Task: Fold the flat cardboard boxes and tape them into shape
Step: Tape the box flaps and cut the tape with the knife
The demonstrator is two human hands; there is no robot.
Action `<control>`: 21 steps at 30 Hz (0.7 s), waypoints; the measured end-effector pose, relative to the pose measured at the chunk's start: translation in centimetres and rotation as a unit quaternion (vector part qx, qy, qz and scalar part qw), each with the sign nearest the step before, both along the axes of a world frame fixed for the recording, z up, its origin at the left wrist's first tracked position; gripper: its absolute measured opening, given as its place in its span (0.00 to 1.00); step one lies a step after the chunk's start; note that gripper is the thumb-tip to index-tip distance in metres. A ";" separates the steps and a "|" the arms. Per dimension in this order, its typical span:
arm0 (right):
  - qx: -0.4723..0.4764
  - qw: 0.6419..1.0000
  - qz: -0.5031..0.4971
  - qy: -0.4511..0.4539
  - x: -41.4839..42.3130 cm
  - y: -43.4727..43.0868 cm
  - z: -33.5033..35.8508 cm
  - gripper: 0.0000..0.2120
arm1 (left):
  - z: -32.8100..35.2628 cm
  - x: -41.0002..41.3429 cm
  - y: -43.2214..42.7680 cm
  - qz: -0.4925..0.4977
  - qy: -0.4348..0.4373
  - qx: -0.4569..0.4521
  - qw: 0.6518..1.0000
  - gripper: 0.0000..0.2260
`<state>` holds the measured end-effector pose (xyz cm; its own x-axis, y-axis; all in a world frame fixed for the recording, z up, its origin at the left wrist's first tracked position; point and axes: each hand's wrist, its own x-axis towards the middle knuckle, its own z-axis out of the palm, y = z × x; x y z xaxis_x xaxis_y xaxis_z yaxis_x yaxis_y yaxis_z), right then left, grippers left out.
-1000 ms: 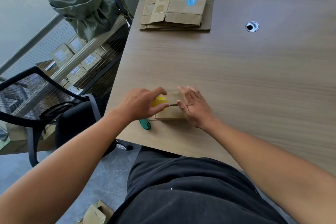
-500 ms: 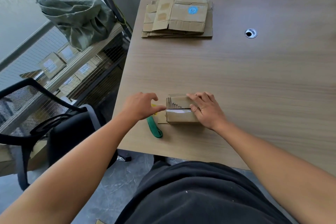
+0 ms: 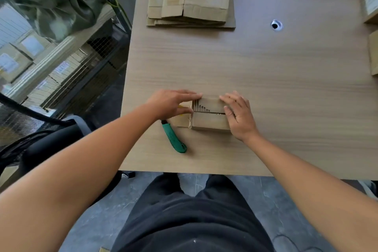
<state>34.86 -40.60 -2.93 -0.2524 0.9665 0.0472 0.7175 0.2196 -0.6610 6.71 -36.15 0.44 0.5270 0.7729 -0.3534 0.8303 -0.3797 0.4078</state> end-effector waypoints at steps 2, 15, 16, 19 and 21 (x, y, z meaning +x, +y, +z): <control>0.031 0.998 0.001 -0.057 -0.2 0.1 0.7 0.19 | -0.4 -0.3 0.7 -0.003 -0.036 -0.004 0.999 0.26; 0.050 0.991 0.018 -0.124 -15.6 -11.5 -4.6 0.31 | -3.2 0.5 1.5 0.000 -0.158 -0.018 0.987 0.23; 0.013 0.991 0.010 -0.132 -16.6 -11.4 -5.1 0.32 | -3.1 0.5 1.6 -0.002 -0.156 -0.018 0.988 0.23; -0.056 0.985 -0.027 -0.162 -18.1 -11.4 -6.0 0.31 | -2.9 0.5 1.6 -0.010 -0.146 -0.015 0.989 0.24; -0.053 0.983 -0.035 -0.174 -17.9 -11.3 -6.1 0.25 | -3.0 0.4 1.6 -0.015 -0.139 -0.010 0.990 0.24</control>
<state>16.94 -51.93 -9.00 -0.1675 0.9770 -0.1317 0.9151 0.1044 -0.3895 7.13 -34.56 -2.54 0.6289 0.7496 -0.2064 0.6737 -0.3928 0.6260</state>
